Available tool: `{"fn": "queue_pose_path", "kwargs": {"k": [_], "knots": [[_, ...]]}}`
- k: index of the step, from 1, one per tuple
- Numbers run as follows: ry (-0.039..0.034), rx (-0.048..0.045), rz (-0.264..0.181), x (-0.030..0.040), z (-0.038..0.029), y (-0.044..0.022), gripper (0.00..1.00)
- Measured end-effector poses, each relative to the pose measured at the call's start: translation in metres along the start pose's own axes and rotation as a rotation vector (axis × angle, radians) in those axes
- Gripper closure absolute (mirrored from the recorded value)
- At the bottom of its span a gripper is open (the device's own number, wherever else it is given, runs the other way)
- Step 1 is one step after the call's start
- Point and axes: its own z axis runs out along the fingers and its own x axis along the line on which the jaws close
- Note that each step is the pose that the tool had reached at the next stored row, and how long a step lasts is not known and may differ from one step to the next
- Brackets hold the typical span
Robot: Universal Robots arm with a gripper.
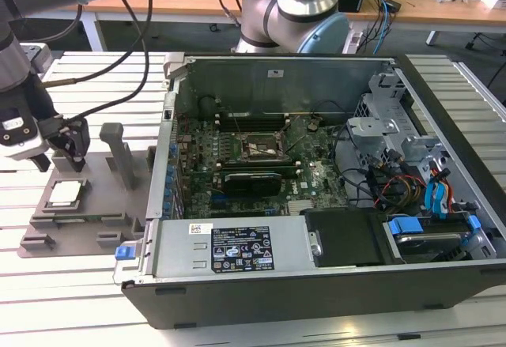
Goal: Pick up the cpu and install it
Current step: 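Pick up the cpu and move it towards the insertion slot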
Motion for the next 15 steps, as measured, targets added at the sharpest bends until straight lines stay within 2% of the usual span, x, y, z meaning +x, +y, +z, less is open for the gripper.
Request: {"fn": "queue_pose_path", "kwargs": {"k": [2, 15], "knots": [[0.0000, 0.0000, 0.000, 0.0002, 0.0056, 0.0000, 0.40], [0.0000, 0.0000, 0.000, 0.0006, 0.0229, -0.0002, 0.40]]}}
